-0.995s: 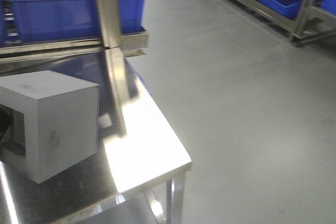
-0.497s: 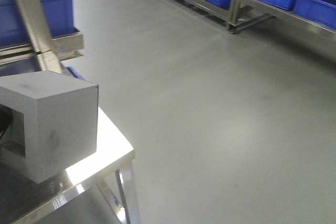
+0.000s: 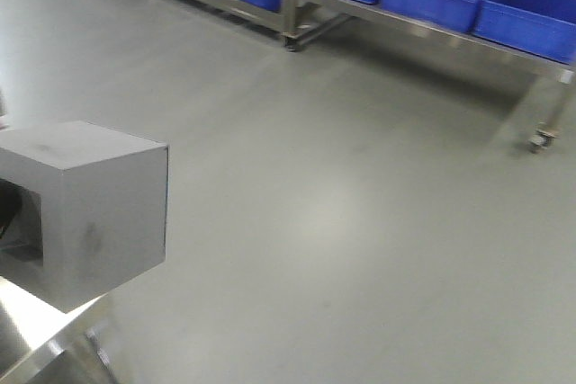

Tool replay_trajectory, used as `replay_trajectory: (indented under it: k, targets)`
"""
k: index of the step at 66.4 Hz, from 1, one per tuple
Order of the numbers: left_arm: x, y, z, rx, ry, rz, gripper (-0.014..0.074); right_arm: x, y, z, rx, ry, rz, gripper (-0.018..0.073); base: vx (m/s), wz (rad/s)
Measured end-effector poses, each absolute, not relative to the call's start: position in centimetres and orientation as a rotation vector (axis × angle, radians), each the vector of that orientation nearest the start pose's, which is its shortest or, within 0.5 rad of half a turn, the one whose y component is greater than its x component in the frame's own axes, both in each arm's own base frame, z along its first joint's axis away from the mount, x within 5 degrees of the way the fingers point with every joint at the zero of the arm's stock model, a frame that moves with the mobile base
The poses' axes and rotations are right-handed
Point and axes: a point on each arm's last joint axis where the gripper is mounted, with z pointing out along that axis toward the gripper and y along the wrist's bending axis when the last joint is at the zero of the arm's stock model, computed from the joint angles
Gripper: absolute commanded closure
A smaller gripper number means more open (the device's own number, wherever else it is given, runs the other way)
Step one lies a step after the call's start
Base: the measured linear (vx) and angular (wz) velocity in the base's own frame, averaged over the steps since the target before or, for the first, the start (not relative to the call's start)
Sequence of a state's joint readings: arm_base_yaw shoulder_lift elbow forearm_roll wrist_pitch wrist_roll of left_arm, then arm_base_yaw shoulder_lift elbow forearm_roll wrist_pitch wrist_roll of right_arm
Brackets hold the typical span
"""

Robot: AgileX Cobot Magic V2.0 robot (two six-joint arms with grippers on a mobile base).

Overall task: Sort gray base to blue bin
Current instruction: 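Turn the base away from the table holding the block in the left gripper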

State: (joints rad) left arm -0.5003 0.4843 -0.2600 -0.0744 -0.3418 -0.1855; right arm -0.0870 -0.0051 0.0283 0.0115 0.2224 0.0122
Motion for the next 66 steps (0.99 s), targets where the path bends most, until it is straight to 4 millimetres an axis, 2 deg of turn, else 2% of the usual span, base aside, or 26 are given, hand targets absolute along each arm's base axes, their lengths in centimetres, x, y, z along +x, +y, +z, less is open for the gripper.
replay_trajectory:
  k: [66]
  targets:
    - [9.62,-5.0,29.45,0.149,1.386,-0.616,0.0594,5.59,-0.46,18.37,0.094,1.727,-0.045,0.0564,0.15,-0.63]
